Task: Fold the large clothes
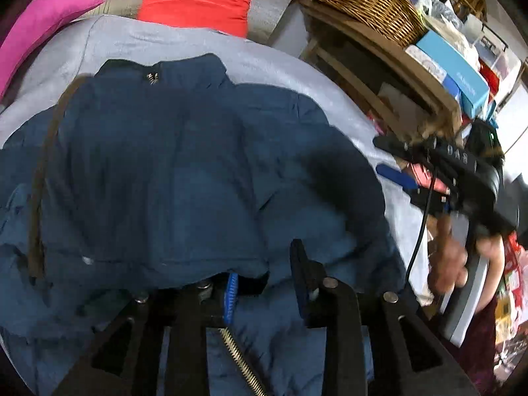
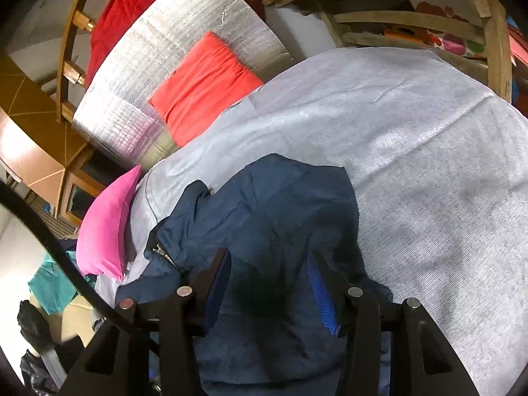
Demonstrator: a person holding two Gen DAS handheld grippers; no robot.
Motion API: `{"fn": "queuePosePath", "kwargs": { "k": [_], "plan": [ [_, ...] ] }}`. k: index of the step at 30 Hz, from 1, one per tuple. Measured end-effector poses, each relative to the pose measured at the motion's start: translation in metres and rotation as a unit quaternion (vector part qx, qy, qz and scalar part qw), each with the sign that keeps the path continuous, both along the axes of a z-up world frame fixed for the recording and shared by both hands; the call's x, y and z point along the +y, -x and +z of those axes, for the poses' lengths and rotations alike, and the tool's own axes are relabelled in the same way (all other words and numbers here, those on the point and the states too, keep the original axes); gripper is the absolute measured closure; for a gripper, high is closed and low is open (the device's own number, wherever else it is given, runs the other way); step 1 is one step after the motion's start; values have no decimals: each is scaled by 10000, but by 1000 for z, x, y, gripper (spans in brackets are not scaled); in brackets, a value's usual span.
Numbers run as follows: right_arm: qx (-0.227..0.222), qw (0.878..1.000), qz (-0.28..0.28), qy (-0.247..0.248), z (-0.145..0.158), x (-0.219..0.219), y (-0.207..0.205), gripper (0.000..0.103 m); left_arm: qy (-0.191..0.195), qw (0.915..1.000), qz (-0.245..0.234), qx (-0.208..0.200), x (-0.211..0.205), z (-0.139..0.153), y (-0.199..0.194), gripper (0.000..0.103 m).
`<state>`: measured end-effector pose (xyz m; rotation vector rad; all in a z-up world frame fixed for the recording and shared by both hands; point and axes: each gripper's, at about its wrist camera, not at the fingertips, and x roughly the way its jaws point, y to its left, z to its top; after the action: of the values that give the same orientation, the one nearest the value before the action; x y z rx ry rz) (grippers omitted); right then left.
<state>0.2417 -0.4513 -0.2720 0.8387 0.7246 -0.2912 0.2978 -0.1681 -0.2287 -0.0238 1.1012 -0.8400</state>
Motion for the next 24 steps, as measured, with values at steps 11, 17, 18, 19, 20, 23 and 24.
{"fn": "queuePosePath", "kwargs": {
  "k": [11,17,18,19,20,23,24],
  "plan": [
    [-89,9891,1199,847,20,57,-21,36,661,9892,1036,-794,129,60,-5,22],
    [-290,9453,2537,2031,27,143,-31,16,9,9639,2661,64,184,14,-47,22],
    [-307,9382,2673,2177,25,153,-31,15,-118,9615,2742,119,186,10,-49,23],
    [-320,9239,2932,2439,22,173,-32,15,-260,9598,2789,175,187,6,-50,23],
    [-298,9121,3118,2644,19,188,-34,15,-359,9592,2800,186,186,3,-51,23],
    [-159,8804,3352,3350,5,223,-41,15,-644,9591,2751,161,178,1,-51,23],
    [-98,8760,3286,3530,0,229,-45,16,-721,9601,2695,176,175,-2,-49,23]
  ]
}}
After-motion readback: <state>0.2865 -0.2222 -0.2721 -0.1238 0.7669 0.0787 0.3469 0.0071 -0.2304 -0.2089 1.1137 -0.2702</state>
